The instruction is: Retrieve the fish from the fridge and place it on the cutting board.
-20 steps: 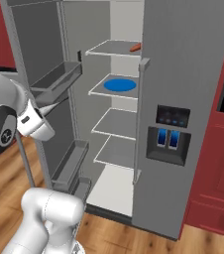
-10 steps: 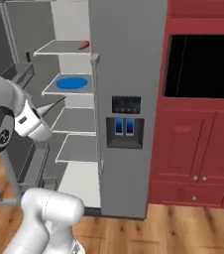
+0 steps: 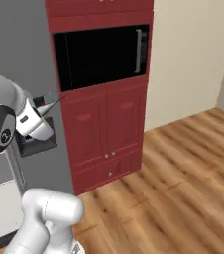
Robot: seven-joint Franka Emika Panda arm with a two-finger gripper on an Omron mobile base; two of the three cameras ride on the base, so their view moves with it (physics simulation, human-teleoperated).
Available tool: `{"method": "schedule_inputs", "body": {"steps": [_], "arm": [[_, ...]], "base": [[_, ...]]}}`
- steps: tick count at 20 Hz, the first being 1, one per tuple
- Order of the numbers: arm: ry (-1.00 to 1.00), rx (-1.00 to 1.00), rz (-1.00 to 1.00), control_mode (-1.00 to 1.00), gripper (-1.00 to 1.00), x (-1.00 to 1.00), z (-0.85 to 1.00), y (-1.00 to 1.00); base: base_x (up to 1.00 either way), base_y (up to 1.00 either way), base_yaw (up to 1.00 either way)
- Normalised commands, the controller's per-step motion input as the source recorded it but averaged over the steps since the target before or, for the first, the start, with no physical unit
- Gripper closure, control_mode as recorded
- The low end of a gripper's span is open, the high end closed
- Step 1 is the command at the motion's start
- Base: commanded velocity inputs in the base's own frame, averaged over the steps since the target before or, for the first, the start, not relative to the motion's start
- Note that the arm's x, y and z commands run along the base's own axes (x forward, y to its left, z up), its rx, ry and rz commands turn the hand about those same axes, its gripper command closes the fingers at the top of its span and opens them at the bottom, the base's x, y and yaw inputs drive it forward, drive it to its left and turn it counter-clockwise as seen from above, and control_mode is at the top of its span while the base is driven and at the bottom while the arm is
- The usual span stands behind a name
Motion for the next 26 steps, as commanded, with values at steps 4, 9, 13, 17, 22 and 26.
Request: {"method": "schedule_inputs", "body": {"steps": [4,9,13,17,22,26], "arm": [[0.00,0.00,0.00,1.00,1.00,0.00,0.00,0.00],[0.00,0.00,0.00,1.00,1.00,0.00,0.00,0.00],[0.00,0.00,0.00,1.00,1.00,0.00,0.00,0.00],[0.00,0.00,0.00,1.00,1.00,0.00,0.00,0.00],[0.00,0.00,0.00,1.00,1.00,0.00,0.00,0.00],[0.00,0.00,0.00,1.00,1.00,0.00,0.00,0.00]], "base": [[0.00,0.00,-1.00],[0.00,0.00,-1.00],[0.00,0.00,-1.00],[0.00,0.00,-1.00],[0.00,0.00,-1.00],[0.00,0.00,-1.00]]}}
